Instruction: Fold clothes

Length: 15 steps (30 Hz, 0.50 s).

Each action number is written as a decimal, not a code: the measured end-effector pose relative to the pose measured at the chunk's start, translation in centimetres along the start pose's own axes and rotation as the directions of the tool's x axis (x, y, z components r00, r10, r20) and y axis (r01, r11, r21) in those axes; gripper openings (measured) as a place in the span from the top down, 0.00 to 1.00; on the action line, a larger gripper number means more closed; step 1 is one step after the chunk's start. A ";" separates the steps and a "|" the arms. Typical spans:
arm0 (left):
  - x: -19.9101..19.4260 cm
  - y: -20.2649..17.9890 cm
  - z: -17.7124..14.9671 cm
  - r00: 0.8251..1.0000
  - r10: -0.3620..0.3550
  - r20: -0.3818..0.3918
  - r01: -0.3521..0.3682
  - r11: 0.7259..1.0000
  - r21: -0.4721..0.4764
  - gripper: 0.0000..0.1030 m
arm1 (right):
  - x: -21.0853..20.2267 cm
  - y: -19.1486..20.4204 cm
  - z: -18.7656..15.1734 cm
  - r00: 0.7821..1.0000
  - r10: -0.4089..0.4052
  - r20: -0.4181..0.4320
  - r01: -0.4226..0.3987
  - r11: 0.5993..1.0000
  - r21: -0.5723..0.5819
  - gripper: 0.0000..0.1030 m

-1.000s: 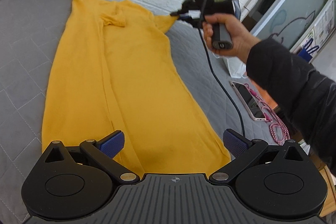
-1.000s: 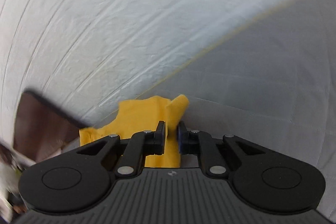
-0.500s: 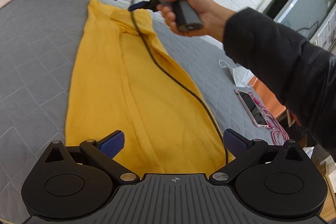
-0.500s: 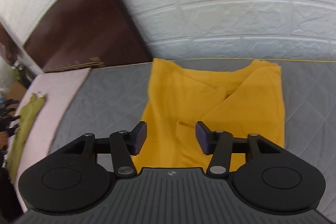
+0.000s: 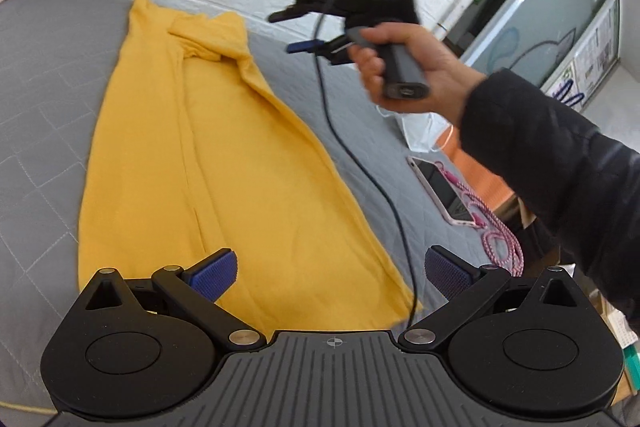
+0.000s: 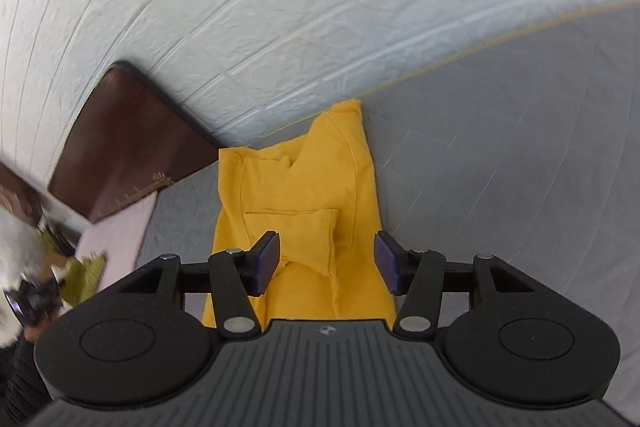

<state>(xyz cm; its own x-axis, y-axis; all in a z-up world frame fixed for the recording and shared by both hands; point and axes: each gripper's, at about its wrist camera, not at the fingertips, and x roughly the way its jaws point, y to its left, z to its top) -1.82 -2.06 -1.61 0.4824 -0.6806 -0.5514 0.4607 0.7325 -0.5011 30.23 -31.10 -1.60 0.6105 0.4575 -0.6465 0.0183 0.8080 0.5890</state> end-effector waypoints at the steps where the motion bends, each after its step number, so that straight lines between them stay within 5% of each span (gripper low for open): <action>1: -0.2 -0.2 -0.2 1.000 0.008 -0.001 -0.008 1.000 0.000 0.00 | 0.8 -0.2 -0.1 1.000 0.005 0.002 -0.005 1.000 0.023 0.42; 4: -0.8 -0.2 -0.6 0.999 0.035 -0.002 -0.035 0.999 -0.005 0.00 | 3.5 0.2 -0.4 1.000 0.003 0.019 -0.004 0.998 0.068 0.40; 7: -1.2 0.0 -0.8 0.998 0.057 0.000 -0.057 0.998 -0.014 0.00 | 6.1 1.6 -1.3 0.996 0.060 -0.064 -0.055 0.995 0.081 0.39; 9: -1.2 0.4 -0.8 0.998 0.064 0.004 -0.064 0.998 -0.022 0.00 | 6.5 3.9 -2.4 0.978 0.144 -0.151 -0.149 0.989 -0.020 0.29; 12: -1.0 1.0 -0.5 0.998 0.065 0.005 -0.065 0.997 -0.034 0.00 | 5.6 7.3 -4.3 0.939 0.152 -0.309 -0.233 0.941 -0.245 0.26; 15: -0.6 1.4 -0.2 0.998 0.059 -0.002 -0.059 0.998 -0.031 0.00 | 4.1 7.6 -3.9 0.933 0.158 -0.325 -0.254 0.927 -0.276 0.26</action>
<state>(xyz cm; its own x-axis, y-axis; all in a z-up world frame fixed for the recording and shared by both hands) -1.68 -0.62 -2.10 0.5069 -0.6364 -0.5815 0.4082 0.7713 -0.4883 29.78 -21.66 -1.70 0.3153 0.6751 -0.6670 -0.3566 0.7356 0.5759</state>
